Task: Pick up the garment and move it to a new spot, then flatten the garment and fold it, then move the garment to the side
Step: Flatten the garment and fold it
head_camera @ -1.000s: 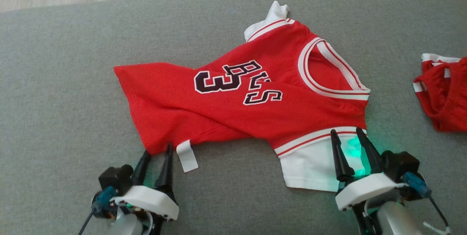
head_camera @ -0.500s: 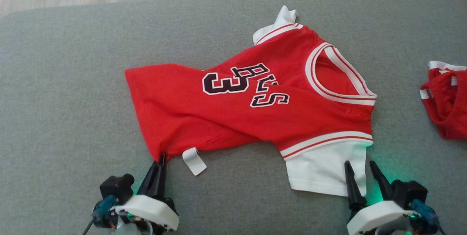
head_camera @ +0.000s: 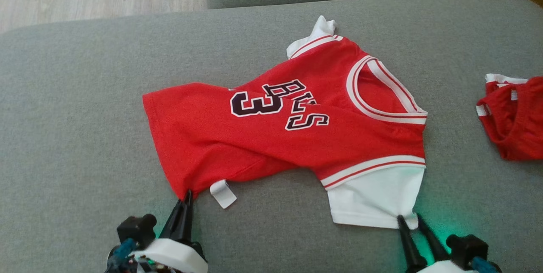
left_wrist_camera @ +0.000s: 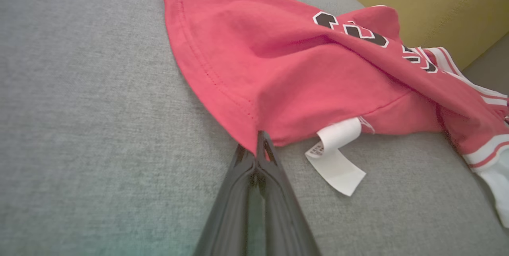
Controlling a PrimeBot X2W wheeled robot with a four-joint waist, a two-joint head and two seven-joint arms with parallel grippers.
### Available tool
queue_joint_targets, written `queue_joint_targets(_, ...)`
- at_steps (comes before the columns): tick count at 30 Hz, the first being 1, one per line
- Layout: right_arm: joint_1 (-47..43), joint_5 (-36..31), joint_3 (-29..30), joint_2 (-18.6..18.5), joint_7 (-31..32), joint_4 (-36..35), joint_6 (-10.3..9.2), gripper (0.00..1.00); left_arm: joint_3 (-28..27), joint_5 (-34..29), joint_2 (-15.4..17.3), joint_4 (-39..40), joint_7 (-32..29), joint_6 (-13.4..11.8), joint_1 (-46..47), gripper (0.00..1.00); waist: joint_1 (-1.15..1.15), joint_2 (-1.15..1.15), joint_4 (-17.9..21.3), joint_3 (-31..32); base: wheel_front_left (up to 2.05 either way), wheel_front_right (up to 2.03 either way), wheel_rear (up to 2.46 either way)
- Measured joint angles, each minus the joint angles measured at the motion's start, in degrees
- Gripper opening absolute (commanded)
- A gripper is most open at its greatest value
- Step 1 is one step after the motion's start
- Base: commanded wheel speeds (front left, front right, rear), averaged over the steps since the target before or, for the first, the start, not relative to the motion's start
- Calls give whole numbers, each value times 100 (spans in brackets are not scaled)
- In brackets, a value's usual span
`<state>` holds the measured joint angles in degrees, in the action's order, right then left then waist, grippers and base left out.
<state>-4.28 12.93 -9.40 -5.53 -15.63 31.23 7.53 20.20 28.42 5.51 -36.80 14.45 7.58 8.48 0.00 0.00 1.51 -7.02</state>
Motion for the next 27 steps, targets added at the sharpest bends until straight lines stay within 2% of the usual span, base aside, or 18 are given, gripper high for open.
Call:
queue_joint_targets(6, 19, 136, -141, -13, 62, -174, 0, 0, -8, -27, 13, 26, 0, 0, 2, 0, 0, 0, 15, 22, 0, 0, 0)
queue_joint_targets(11, 285, 515, -70, -27, 101, -944, 0, 0, 10, -166, 191, 363, 0, 0, 76, 0, 1, 0, 6, 139, 0, 0, 0)
queue_joint_targets(16, 1150, 1140, 216, -256, 100, -2033, 0, 0, -26, -326, 681, 1015, 0, 0, 622, 0, 1, 0, -5, 384, 0, 0, 0)
queue_joint_targets(22, 2451, 1730, 415, -962, 99, -2807, 0, 0, 104, -138, 1492, 1755, -44, 0, 1701, 0, 0, 0, -17, 735, 0, 0, 0)
queue_joint_targets(27, 3498, 2043, 495, -1372, 324, -3210, 0, 0, 187, 250, 2117, 2624, -666, 0, 2592, 0, 0, 0, -80, 904, 0, 0, 0)
